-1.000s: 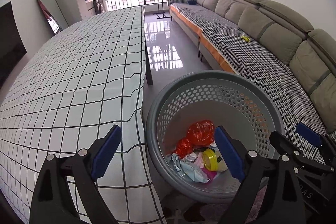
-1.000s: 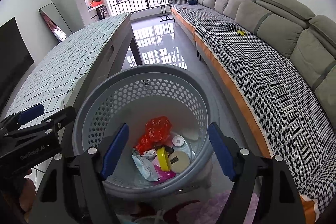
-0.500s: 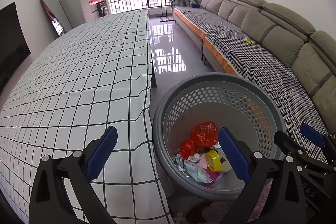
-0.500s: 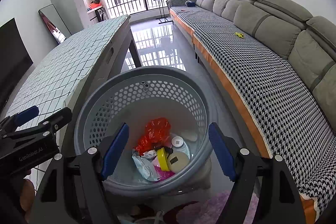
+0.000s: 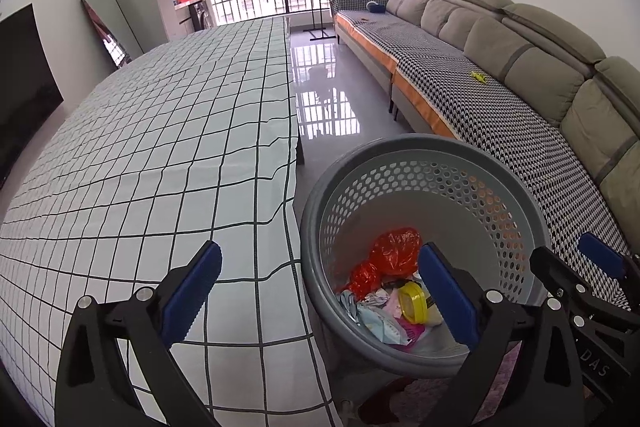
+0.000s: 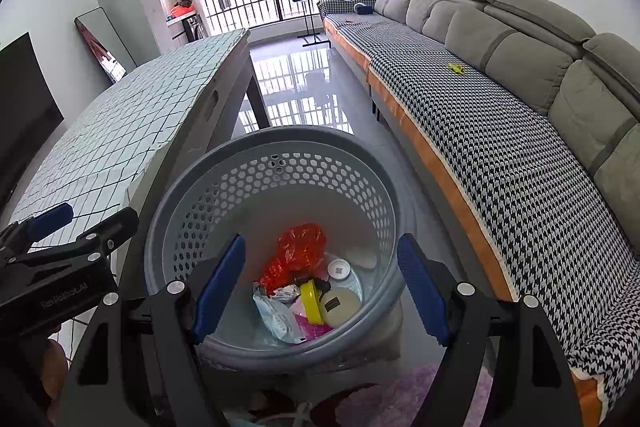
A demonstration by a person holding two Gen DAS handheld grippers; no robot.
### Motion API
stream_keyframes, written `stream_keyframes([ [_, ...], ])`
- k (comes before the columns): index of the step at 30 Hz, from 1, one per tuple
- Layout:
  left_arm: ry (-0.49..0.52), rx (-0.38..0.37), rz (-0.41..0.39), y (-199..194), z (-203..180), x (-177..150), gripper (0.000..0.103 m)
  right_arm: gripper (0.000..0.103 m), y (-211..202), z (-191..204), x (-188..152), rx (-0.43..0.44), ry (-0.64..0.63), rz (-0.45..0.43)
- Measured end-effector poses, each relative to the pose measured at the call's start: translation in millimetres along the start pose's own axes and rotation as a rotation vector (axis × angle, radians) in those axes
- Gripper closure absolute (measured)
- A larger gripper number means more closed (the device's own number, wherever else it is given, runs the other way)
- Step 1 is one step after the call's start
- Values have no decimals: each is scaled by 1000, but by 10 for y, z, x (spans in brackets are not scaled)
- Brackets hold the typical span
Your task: Collect trash
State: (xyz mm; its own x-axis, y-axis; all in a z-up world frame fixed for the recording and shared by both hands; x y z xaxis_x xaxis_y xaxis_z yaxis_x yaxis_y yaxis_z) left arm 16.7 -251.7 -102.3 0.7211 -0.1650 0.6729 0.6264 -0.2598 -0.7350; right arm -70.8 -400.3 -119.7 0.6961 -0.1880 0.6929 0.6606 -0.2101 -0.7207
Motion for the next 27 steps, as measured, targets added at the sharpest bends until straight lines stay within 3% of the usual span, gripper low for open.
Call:
stream_keyframes([
  [27, -11, 21, -2, 9, 50, 11, 6, 28, -8, 29, 0, 1, 4, 2],
])
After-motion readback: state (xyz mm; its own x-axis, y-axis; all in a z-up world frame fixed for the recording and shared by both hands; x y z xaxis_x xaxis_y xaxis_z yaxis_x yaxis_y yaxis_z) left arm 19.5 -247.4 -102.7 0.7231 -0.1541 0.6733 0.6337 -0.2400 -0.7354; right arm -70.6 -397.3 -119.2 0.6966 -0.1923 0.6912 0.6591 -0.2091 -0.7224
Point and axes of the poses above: each gripper's, at about its wrist camera, not at the fingertips, and y roughly the way its jaws point, z to its left, x to its top, the point moved 7 cm from there along y, roughly the way its jaws point, and after that the axes turned 14 degrees about -y, right-handed, at the moved point
